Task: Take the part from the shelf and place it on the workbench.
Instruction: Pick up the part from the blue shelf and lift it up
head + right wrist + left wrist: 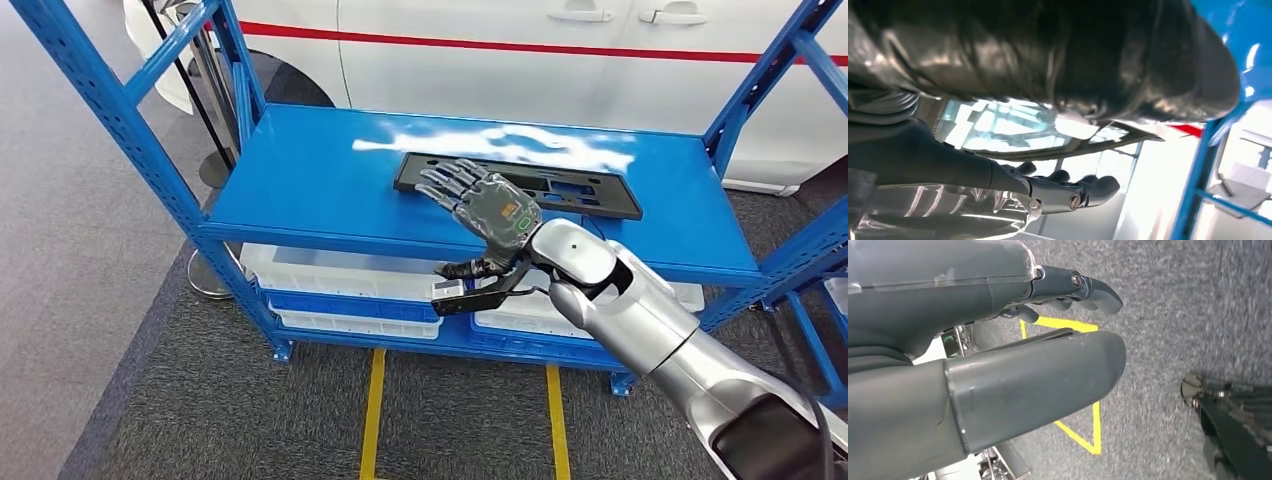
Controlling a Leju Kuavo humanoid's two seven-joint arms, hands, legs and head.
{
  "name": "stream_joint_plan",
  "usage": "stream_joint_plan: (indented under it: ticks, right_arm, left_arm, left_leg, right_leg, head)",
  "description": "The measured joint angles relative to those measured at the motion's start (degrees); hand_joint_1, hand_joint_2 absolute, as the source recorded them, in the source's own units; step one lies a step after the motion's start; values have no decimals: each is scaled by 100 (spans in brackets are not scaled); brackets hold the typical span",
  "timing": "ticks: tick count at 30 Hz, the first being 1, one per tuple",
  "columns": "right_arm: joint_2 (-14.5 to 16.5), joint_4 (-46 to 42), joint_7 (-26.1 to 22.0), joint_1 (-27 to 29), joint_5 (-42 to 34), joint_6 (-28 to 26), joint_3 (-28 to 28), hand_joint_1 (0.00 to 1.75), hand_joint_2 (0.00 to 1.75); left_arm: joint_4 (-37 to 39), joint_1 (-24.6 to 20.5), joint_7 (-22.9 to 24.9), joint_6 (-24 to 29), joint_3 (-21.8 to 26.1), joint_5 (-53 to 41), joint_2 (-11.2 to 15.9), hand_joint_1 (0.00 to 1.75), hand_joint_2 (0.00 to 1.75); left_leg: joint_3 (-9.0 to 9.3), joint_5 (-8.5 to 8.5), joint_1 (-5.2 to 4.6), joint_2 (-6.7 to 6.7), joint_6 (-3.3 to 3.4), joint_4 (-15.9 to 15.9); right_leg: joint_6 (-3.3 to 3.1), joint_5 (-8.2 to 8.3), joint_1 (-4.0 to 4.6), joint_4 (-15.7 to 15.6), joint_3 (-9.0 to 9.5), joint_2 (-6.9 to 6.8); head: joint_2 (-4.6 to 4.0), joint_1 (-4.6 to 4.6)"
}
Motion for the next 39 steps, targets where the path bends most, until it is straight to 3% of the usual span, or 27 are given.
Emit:
stream_joint_plan:
  ticks: [1, 2, 3, 5, 6, 7, 9, 12, 14, 16, 17, 18, 20, 21, 22, 25, 27, 29, 31, 32, 33, 34, 36, 37, 39]
  right_arm:
    - [2, 2, -1, 17, -1, 9, 4, 0, 0]
    - [3, 4, -2, 33, -1, 17, 7, 0, 0]
    - [3, 6, -2, 41, -1, 22, 7, 0, 0]
    - [2, 9, -2, 45, -1, 25, 8, 0, 0]
    - [2, 11, -1, 45, -1, 27, 11, 0, 0]
    - [1, 15, -1, 47, -1, 31, 16, 0, 0]
    - [1, 16, -1, 43, -2, 35, 23, 0, 0]
    - [1, -1, 0, 31, -2, 31, 15, 0, 0]
    - [1, -5, -1, 33, -2, 32, 19, 0, 0]
    - [2, -1, -1, 56, -2, 34, 33, 0, 0]
    - [2, 1, -2, 69, -1, 34, 40, 0, 0]
    - [3, 2, -1, 77, -1, 34, 46, 0, 0]
    - [5, 2, -1, 73, -1, 33, 51, 0, 0]
    - [6, 2, 0, 65, -2, 33, 51, 0, 0]
    - [7, 2, 0, 56, -2, 33, 51, 0, 0]
    - [7, 1, 0, 41, -2, 35, 51, 0, 0]
    - [9, 1, -1, 31, -4, 36, 50, 0, 0]
    - [9, 4, -3, 22, -10, 40, 50, 0, 0]
    - [7, 15, -5, 31, -15, 45, 52, 0, 0]
    - [6, 21, -5, 41, -15, 46, 54, 0, 0]
    - [7, 25, -6, 49, -16, 46, 55, 0, 0]
    - [7, 27, -7, 51, -16, 46, 56, 0, 0]
    - [8, 28, -7, 42, -18, 46, 56, 0, 0]
    - [9, 28, -7, 34, -20, 48, 56, 0, 0]
    - [11, 31, -7, 27, -24, 52, 56, 0, 0]
  left_arm:
    - [0, 1, 0, -1, 1, 0, -1, 0, 0]
    - [0, 4, 0, -1, 1, 0, -3, 0, 0]
    - [0, 6, 0, -2, 2, -1, -7, 0, 0]
    - [1, 12, -3, -3, 3, -3, -14, 0, 0]
    - [3, 5, -5, -4, 4, -5, -19, 0, 0]
    - [5, 0, -7, -6, 5, -6, -21, 0, 0]
    - [9, -24, -9, -9, 8, -7, -28, 0, 0]
    - [13, -55, -9, -14, 9, -7, -28, 0, 0]
    - [17, -58, -9, -19, 9, -8, -29, 0, 0]
    - [17, -57, -9, -19, 10, -8, -29, 0, 0]
    - [17, -52, -9, -19, 11, -7, -29, 0, 0]
    - [17, -43, -9, -19, 11, -8, -29, 0, 0]
    - [17, -24, -9, -19, 13, -8, -28, 0, 0]
    - [21, -18, -9, -18, 13, -8, -28, 0, 0]
    - [24, -20, -9, -18, 14, -8, -28, 0, 0]
    - [32, -30, -9, -17, 17, -8, -29, 0, 0]
    - [32, -22, -8, -15, 20, -9, -30, 0, 0]
    - [33, -20, -7, -15, 23, -14, -29, 0, 0]
    - [33, -21, -7, -15, 26, -17, -30, 0, 0]
    - [33, -20, -7, -15, 27, -17, -31, 0, 0]
    - [33, -19, -7, -14, 28, -17, -31, 0, 0]
    - [33, -19, -7, -14, 28, -17, -31, 0, 0]
    - [34, -19, -7, -10, 28, -17, -34, 0, 0]
    - [35, -21, -7, -8, 29, -17, -37, 0, 0]
    - [37, -29, -6, -4, 32, -17, -43, 0, 0]
  left_leg:
    - [4, -9, 3, -2, -2, 1]
    - [21, -27, 7, -8, -8, 3]
    - [53, -57, 13, -18, -21, 6]
    - [130, -155, 26, -35, -65, 15]
    - [152, -208, 23, -37, -100, 42]
    - [143, -246, 25, -39, -137, 62]
    - [87, -278, 27, -37, -202, 92]
    - [6, -399, 37, -23, -289, 246]
    - [-336, -635, 65, -21, -357, 876]
    - [-874, -805, 99, -20, -409, 1654]
    - [-1071, -743, 112, -20, -425, 1844]
    - [-1169, -555, 123, -19, -433, 1819]
    - [-1084, 37, 139, -15, -427, 1209]
    - [-995, 263, 131, -15, -416, 870]
    - [-910, 376, 122, -14, -391, 593]
    - [-844, 360, 100, -27, -289, 368]
    - [-827, 395, 113, -30, -215, 331]
    - [-805, 414, 118, -27, -139, 295]
    - [-803, 407, 103, -27, -100, 296]
    - [-795, 399, 94, -29, -90, 298]
    - [-781, 389, 85, -32, -85, 300]
    - [-757, 375, 76, -35, -85, 301]
    - [-708, 332, 53, -40, -100, 303]
    - [-700, 312, 41, -42, -118, 310]
    - [-709, 294, 36, -41, -167, 308]
  right_leg:
    - [16, -32, -21, 291, -194, -1]
    - [28, 45, -38, 412, -320, -2]
    - [34, 246, -49, 297, -337, -3]
    - [17, 763, -53, -331, -160, -5]
    - [-4, 929, -40, -613, -61, -2]
    - [-41, 965, -22, -794, 8, 0]
    - [-125, 845, 18, -927, 48, 4]
    - [-225, 731, -21, -1070, 139, 7]
    - [-258, 699, -43, -1126, 225, 4]
    - [-264, 662, -44, -1137, 278, 3]
    - [-260, 638, -45, -1137, 311, 3]
    - [-253, 613, -46, -1135, 351, 4]
    - [-221, 559, -53, -1133, 446, 6]
    - [-195, 537, -47, -1128, 478, 10]
    - [-164, 527, -39, -1124, 487, 14]
    - [-71, 550, -21, -1137, 454, 14]
    - [-18, 479, -34, -1040, 409, 7]
    - [21, 213, -44, -553, 176, 4]
    - [39, -74, -40, 192, -220, 4]
    - [40, -103, -39, 423, -360, 4]
    - [32, -16, -38, 446, -399, 3]
    - [13, 176, -36, 230, -315, 3]
    - [-55, 589, -14, -541, 49, 3]
    - [-87, 690, 3, -863, 200, 2]
    - [-128, 680, 41, -1108, 310, 2]
  head:
    - [-1, 0]
    - [-1, 0]
    - [-1, 0]
    - [0, 0]
    - [0, 0]
    - [0, 0]
    - [0, -1]
    - [1, -9]
    - [1, -15]
    - [1, -15]
    - [1, -16]
    - [0, -16]
    - [0, -15]
    - [0, -15]
    - [0, -15]
    - [0, -14]
    - [1, -13]
    - [0, -12]
    - [0, -11]
    - [0, -11]
    - [0, -11]
    - [-1, -11]
    - [0, -12]
    - [1, -11]
    - [1, -10]
